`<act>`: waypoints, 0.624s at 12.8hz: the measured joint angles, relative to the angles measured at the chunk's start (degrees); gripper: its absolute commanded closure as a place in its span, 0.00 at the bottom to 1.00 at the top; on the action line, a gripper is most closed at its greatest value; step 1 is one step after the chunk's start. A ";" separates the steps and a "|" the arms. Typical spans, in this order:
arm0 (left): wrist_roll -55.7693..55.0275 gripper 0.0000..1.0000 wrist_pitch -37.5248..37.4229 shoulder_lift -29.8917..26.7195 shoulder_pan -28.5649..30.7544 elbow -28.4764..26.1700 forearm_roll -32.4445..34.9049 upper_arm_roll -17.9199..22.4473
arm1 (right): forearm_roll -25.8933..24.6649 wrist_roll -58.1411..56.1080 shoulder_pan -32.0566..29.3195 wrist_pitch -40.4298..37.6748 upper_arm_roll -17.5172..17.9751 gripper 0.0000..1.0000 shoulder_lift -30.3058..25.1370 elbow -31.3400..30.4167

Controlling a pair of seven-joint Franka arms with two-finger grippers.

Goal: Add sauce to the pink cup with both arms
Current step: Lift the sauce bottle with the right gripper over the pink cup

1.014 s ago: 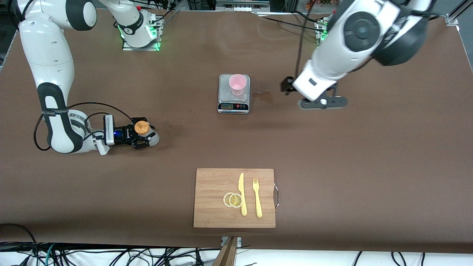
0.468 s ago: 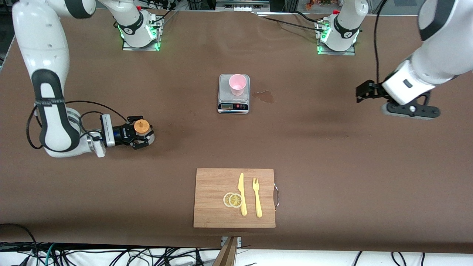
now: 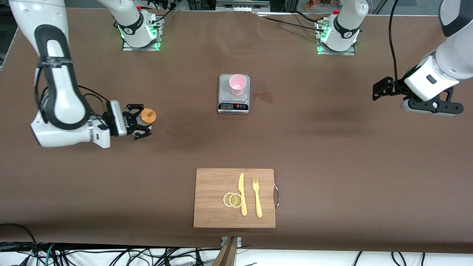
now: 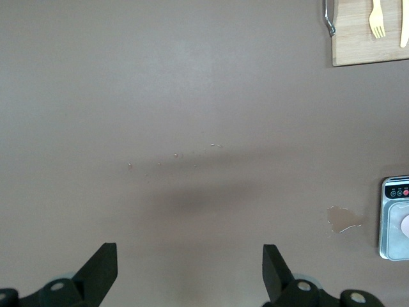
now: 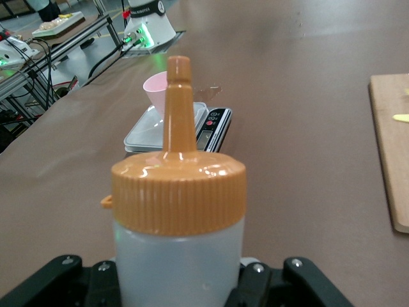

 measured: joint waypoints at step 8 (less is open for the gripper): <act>0.33 0.00 0.04 -0.03 0.46 -0.47 0.00 0.16 | -10.33 21.67 10.02 12.03 6.45 1.00 -5.50 -6.63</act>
